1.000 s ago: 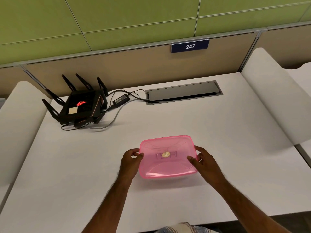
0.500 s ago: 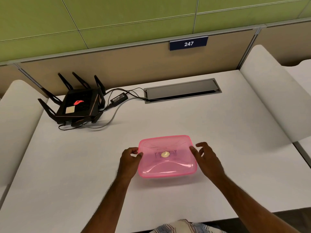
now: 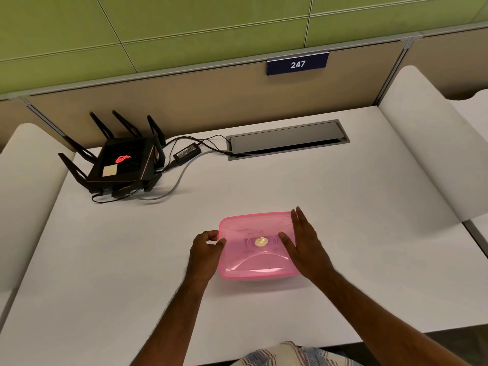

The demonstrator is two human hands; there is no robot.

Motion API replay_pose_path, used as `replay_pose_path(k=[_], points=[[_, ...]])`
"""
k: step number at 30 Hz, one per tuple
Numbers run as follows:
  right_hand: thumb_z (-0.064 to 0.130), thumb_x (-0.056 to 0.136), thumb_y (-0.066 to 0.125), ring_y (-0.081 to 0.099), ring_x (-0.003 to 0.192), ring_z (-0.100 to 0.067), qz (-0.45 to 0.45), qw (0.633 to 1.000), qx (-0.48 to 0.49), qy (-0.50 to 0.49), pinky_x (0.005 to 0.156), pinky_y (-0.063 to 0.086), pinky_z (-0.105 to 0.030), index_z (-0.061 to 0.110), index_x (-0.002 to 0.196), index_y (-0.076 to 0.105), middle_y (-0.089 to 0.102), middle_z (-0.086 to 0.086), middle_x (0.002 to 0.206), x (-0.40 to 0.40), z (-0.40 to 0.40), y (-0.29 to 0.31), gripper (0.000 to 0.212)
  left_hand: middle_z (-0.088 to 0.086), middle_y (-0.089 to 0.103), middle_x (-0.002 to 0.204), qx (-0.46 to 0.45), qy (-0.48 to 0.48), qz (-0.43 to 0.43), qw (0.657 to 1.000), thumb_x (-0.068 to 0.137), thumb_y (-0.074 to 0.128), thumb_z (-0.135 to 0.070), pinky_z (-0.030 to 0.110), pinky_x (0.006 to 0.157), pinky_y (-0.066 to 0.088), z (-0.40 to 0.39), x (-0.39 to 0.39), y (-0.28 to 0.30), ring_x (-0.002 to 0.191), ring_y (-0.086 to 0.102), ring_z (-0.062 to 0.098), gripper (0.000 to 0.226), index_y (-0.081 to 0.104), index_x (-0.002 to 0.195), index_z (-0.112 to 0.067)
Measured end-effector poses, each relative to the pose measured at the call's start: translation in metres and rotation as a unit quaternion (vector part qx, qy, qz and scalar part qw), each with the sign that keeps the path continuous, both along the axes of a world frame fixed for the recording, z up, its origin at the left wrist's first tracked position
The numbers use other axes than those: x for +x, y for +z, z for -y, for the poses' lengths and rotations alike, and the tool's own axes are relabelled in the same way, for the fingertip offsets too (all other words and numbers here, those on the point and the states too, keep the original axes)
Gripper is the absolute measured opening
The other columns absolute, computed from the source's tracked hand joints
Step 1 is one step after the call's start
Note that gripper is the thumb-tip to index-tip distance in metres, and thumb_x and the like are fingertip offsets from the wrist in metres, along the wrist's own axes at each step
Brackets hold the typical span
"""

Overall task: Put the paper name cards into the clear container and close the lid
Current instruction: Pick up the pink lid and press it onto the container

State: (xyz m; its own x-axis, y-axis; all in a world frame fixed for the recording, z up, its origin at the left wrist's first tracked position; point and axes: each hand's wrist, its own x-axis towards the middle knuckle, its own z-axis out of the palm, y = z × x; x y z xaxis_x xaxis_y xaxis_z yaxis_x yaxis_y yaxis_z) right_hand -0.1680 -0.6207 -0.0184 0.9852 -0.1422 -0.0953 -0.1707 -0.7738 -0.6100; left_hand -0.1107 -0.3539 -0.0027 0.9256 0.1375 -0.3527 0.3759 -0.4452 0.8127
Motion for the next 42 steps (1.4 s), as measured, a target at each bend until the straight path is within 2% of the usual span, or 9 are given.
replay_pose_path(k=[4,7,14,16,19,21,23,30,42], points=[[0.057,0.102,0.026,0.006,0.152,-0.003,0.018,1.0,0.021,-0.012,0.119,0.013,-0.024,0.024,0.162,0.007,-0.001,0.016,0.167,-0.006,0.0,-0.005,0.071,-0.007,0.067,0.108,-0.009,0.001,-0.004,1.0,0.088,0.07,-0.015,0.037,0.087,0.055,0.002,-0.002,0.001,0.1,0.065,0.019,0.022,0.064,0.105,-0.027],[0.052,0.104,0.026,0.005,0.154,-0.003,0.034,0.999,0.025,-0.002,0.119,0.014,-0.023,0.024,0.162,0.006,-0.002,0.014,0.169,-0.008,0.002,-0.009,0.068,-0.014,0.066,0.104,-0.013,0.004,-0.008,1.0,0.087,0.07,-0.014,0.026,0.078,0.051,0.002,-0.002,0.003,0.1,0.064,0.013,0.022,0.065,0.102,-0.03],[0.052,0.104,0.025,0.005,0.155,-0.003,0.046,0.999,0.022,0.007,0.119,0.014,-0.023,0.024,0.162,0.005,-0.003,0.014,0.169,-0.008,0.004,-0.013,0.068,-0.014,0.066,0.109,-0.029,0.003,-0.02,0.999,0.086,0.066,-0.014,0.024,0.072,0.05,0.003,-0.002,0.0,0.1,0.066,0.015,0.028,0.062,0.107,-0.033],[0.055,0.103,0.025,0.005,0.155,-0.002,0.048,0.999,0.02,0.009,0.119,0.016,-0.023,0.024,0.162,0.005,-0.003,0.015,0.169,-0.007,0.003,-0.013,0.07,-0.008,0.062,0.121,-0.02,-0.013,-0.021,0.999,0.088,0.061,-0.014,0.029,0.077,0.052,0.007,0.0,-0.001,0.103,0.065,0.017,0.038,0.056,0.123,-0.029],[0.057,0.102,0.026,0.008,0.154,-0.003,0.046,0.999,0.013,0.01,0.117,0.02,-0.024,0.025,0.162,0.005,-0.002,0.014,0.169,-0.005,0.004,-0.012,0.071,-0.001,0.051,0.141,0.03,-0.056,0.007,0.998,0.093,0.055,-0.017,0.04,0.101,0.048,0.019,0.002,-0.003,0.121,0.056,0.021,0.05,0.044,0.142,-0.023],[0.056,0.102,0.028,0.01,0.154,-0.004,0.05,0.999,0.009,0.014,0.116,0.022,-0.024,0.025,0.162,0.006,0.0,0.014,0.17,-0.003,0.004,-0.012,0.071,0.002,0.043,0.15,0.068,-0.063,0.02,0.996,0.098,0.054,-0.029,0.04,0.111,0.039,0.029,0.002,-0.003,0.135,0.045,0.024,0.055,0.036,0.149,-0.02],[0.055,0.103,0.029,0.01,0.154,-0.003,0.054,0.998,0.004,0.019,0.116,0.022,-0.024,0.024,0.162,0.007,0.001,0.013,0.17,-0.001,0.004,-0.012,0.07,0.003,0.04,0.154,0.092,-0.058,0.019,0.994,0.1,0.05,-0.042,0.042,0.113,0.037,0.036,0.001,-0.004,0.139,0.041,0.027,0.06,0.031,0.152,-0.019],[0.05,0.105,0.036,0.012,0.154,-0.004,0.062,0.998,-0.002,0.017,0.115,0.023,-0.022,0.024,0.162,0.007,0.003,0.013,0.17,0.0,0.005,-0.014,0.069,0.003,0.059,0.137,0.157,-0.033,0.048,0.986,0.1,0.035,-0.059,0.044,0.095,0.049,0.04,-0.007,-0.011,0.12,0.058,0.033,0.051,0.04,0.138,-0.027],[0.059,0.102,0.028,0.009,0.146,0.011,0.063,0.998,0.018,0.014,0.11,0.032,-0.026,0.034,0.161,0.002,-0.002,0.022,0.168,0.0,0.004,-0.015,0.069,-0.001,0.062,0.134,0.185,-0.036,0.092,0.978,0.101,0.035,-0.057,0.041,0.092,0.051,0.04,-0.009,-0.016,0.116,0.062,0.032,0.048,0.041,0.14,-0.028]])
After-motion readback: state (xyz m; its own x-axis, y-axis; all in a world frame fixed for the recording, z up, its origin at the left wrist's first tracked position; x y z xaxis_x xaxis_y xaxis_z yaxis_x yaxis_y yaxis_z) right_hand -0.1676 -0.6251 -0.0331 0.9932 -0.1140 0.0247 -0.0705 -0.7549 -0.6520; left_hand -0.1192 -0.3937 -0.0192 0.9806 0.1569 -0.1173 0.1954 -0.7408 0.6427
